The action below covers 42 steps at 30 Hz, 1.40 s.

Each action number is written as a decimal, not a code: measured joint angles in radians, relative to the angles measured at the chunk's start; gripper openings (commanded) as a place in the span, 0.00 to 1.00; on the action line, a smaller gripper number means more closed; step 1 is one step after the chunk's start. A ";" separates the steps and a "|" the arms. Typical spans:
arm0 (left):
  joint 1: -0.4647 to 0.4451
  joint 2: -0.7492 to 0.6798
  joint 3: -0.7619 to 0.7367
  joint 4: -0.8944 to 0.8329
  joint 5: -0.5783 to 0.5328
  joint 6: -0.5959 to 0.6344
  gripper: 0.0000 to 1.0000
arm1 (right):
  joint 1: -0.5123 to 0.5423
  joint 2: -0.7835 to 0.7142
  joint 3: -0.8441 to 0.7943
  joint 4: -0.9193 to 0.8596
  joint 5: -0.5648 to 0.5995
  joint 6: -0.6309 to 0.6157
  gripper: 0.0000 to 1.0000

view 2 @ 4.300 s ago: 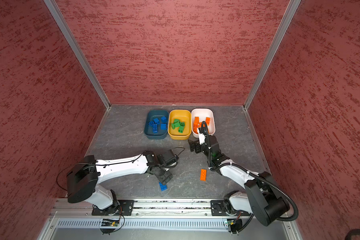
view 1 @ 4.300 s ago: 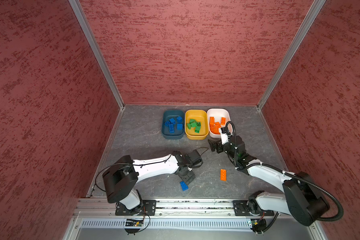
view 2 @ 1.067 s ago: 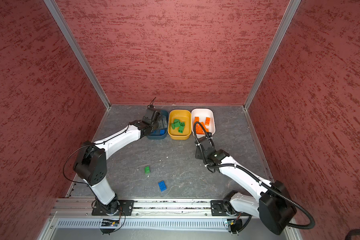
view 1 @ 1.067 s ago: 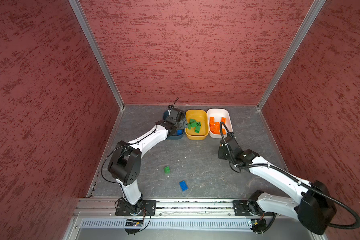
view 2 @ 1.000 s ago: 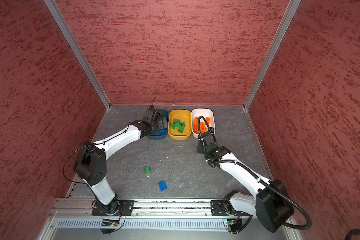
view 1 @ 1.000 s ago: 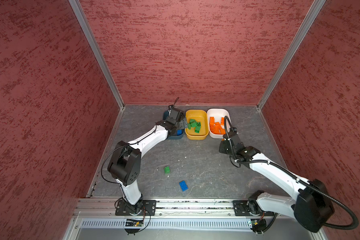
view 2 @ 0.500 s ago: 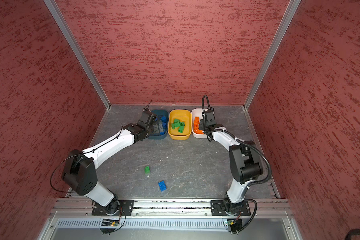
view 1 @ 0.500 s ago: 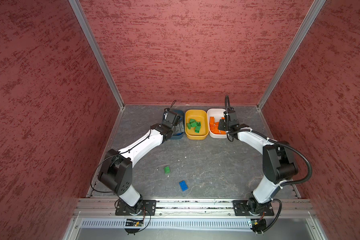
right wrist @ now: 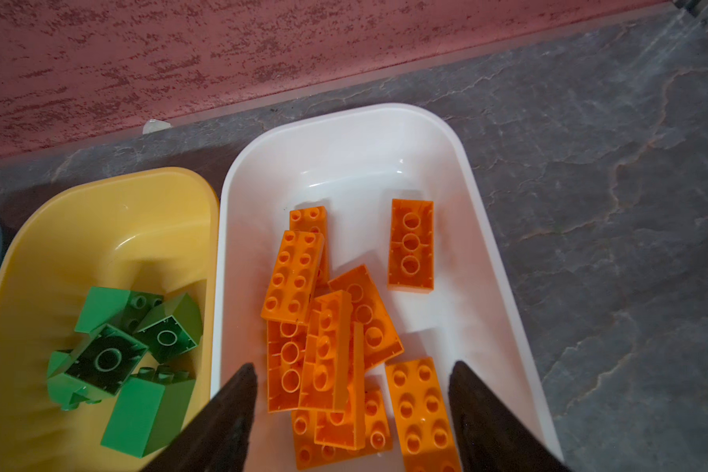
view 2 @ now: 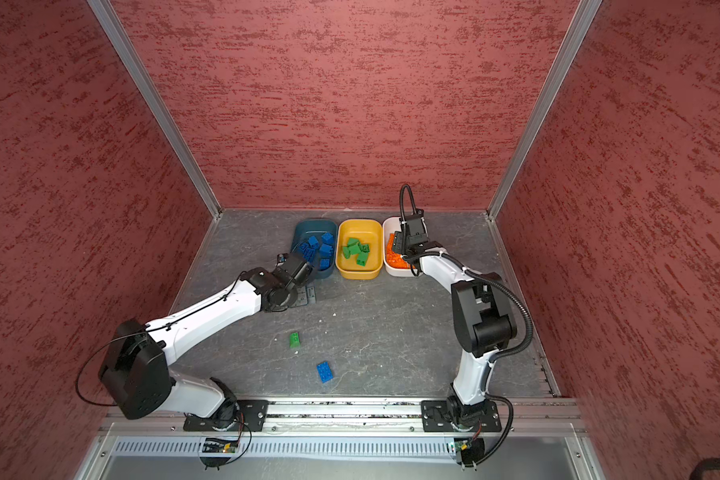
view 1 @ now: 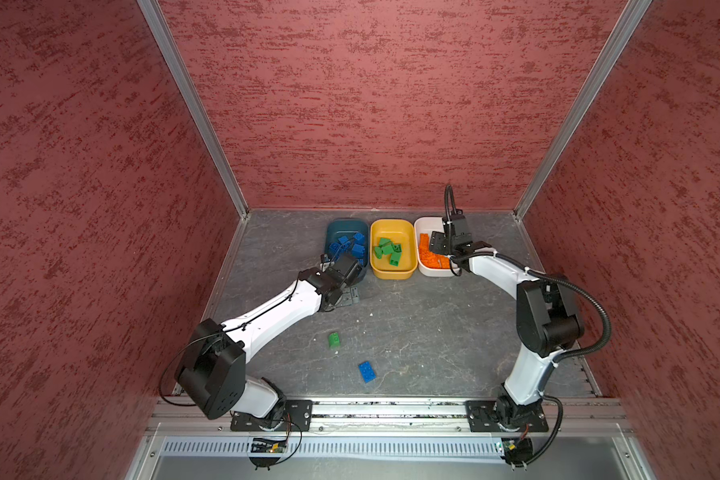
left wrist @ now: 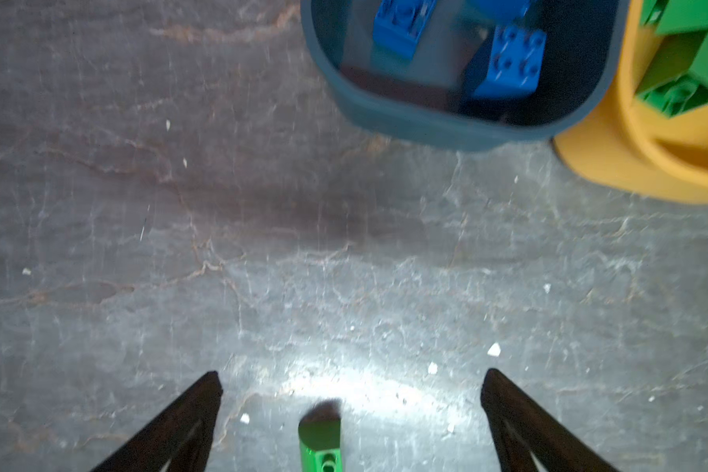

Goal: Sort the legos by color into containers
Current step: 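Grasp the green brick on the table with the left gripper while the right gripper withdraws, then carry the green brick with the left gripper into the yellow bin and release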

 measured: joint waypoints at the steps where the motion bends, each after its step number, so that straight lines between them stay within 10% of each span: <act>1: -0.012 -0.006 -0.018 -0.008 0.013 -0.010 1.00 | 0.000 -0.009 -0.011 0.010 0.000 0.002 0.88; 26: -0.035 0.027 -0.276 0.082 0.224 -0.105 0.52 | 0.000 -0.161 -0.145 0.171 0.000 0.011 0.99; 42: -0.040 0.149 -0.182 0.140 0.235 -0.043 0.31 | 0.000 -0.242 -0.253 0.212 0.043 0.009 0.99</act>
